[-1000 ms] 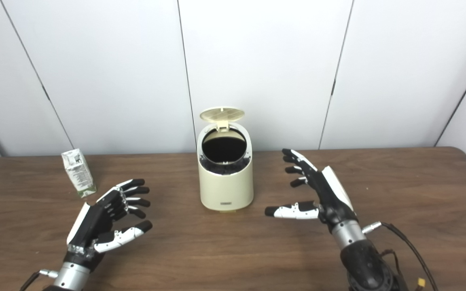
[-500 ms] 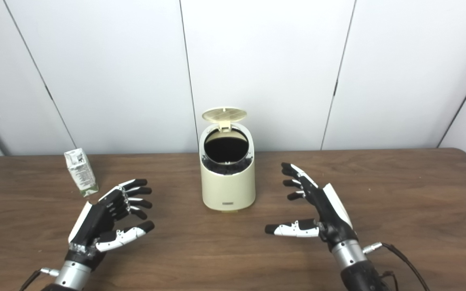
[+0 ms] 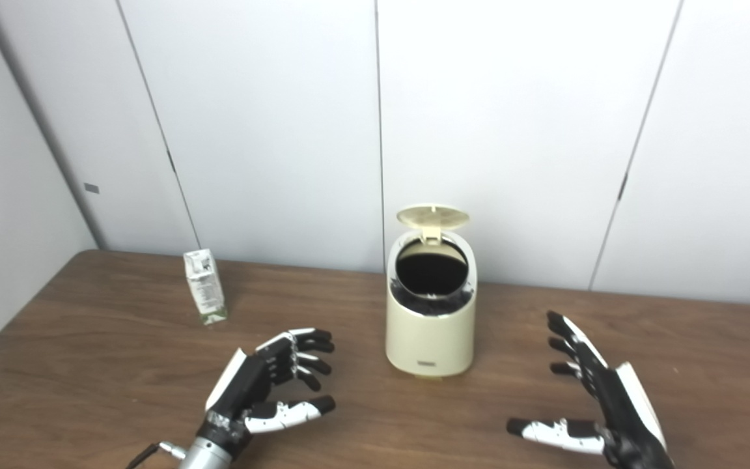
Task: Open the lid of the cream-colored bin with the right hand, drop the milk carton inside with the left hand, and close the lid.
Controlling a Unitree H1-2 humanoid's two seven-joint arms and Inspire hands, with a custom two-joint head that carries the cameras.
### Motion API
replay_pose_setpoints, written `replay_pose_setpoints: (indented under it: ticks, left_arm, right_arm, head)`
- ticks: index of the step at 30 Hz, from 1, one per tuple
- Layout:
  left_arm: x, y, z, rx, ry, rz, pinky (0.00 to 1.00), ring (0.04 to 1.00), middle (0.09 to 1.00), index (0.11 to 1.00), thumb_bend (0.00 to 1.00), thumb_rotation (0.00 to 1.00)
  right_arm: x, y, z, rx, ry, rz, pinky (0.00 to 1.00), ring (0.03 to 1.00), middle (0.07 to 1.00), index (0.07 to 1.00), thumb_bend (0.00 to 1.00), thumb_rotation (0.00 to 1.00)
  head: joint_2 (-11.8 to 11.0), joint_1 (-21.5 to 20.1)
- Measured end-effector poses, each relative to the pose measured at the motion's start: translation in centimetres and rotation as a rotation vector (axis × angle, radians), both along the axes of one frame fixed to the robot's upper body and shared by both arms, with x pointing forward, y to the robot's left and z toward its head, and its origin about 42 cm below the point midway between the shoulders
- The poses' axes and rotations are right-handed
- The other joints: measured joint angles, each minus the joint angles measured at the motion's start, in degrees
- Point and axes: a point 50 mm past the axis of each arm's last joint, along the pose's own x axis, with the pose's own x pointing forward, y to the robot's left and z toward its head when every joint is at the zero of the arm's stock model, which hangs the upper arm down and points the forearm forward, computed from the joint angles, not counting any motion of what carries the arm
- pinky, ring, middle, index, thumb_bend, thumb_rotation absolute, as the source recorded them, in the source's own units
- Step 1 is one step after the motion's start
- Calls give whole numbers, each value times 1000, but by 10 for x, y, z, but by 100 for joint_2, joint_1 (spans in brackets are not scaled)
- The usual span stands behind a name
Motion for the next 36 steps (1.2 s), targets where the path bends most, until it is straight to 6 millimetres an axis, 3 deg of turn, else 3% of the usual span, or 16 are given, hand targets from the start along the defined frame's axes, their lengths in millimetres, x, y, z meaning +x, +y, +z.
replay_pose_setpoints:
  ticks: [11,20,32,36]
  left_arm:
    - [3,20,11,10,-41,75,552,646,735,790,727,141]
    - [17,62,72,87,-205,173,576,654,733,792,716,157]
    - [40,106,125,184,-225,256,636,726,753,792,779,123]
    - [55,120,142,175,-244,274,602,747,814,806,779,119]
  right_arm:
    - [1,4,7,-16,-13,2,600,799,875,878,802,165]
    - [1,3,6,-22,-4,-5,574,784,864,873,819,197]
    - [1,3,6,-23,-6,-5,544,765,849,863,826,163]
    - [2,3,7,-23,-8,-4,542,768,850,864,826,181]
  head:
    - [0,44]
    - [17,44]
    - [26,53]
    - [35,62]
